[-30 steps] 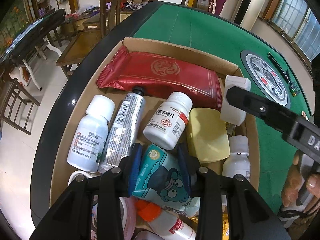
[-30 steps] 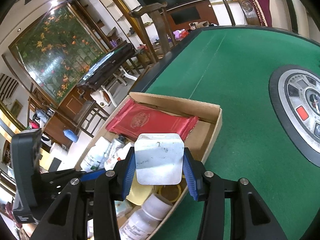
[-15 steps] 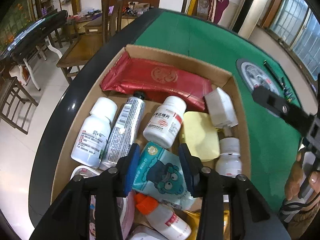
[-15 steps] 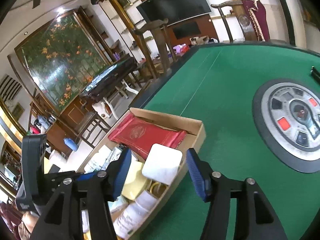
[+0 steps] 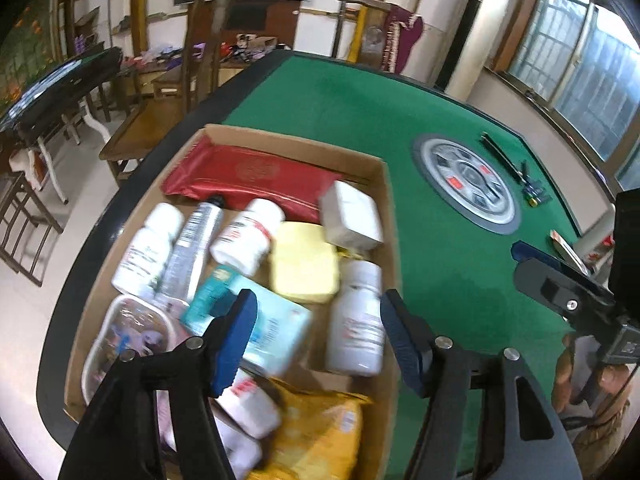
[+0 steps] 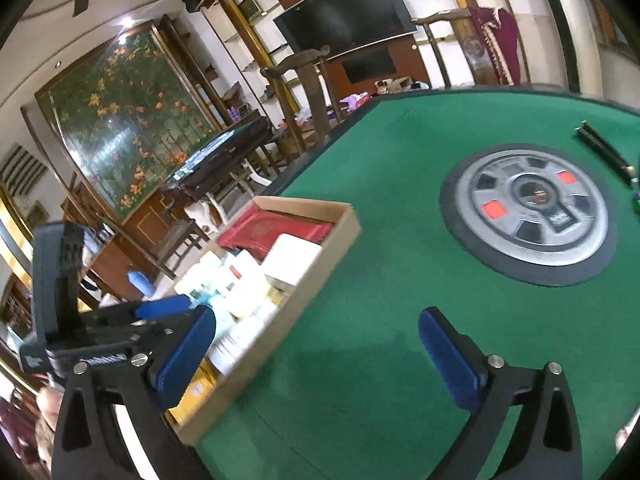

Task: Organize objects
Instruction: 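Open both grippers and move them back over the table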

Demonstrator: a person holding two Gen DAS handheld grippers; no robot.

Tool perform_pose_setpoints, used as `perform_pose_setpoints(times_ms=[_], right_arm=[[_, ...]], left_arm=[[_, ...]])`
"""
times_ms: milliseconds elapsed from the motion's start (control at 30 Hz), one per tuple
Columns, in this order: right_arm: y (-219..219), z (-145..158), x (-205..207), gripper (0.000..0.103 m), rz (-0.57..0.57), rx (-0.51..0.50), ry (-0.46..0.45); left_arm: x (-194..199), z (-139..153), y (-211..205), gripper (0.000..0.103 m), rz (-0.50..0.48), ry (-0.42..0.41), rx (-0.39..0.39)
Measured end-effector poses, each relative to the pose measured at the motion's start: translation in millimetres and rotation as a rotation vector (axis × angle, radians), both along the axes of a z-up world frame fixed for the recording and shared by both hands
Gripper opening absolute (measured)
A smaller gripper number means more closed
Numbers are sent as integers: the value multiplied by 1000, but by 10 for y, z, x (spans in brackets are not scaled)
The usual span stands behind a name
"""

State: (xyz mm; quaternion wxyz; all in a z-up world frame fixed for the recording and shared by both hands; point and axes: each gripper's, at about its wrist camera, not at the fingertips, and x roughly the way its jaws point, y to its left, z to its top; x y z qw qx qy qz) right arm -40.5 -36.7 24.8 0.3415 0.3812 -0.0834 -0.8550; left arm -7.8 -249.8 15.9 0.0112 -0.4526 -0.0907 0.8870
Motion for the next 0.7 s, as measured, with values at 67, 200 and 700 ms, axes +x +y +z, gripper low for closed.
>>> perform_pose_setpoints(times_ms=[67, 200, 700], right_arm=[[127, -23, 19, 103, -4, 11, 1], [513, -70, 55, 103, -50, 17, 6], [1683, -52, 282, 103, -250, -67, -12]], left_arm=[[56, 12, 102, 65, -16, 5, -1], [117, 29, 339, 72, -39, 14, -8], [23, -214, 1305, 74, -189, -41, -104]])
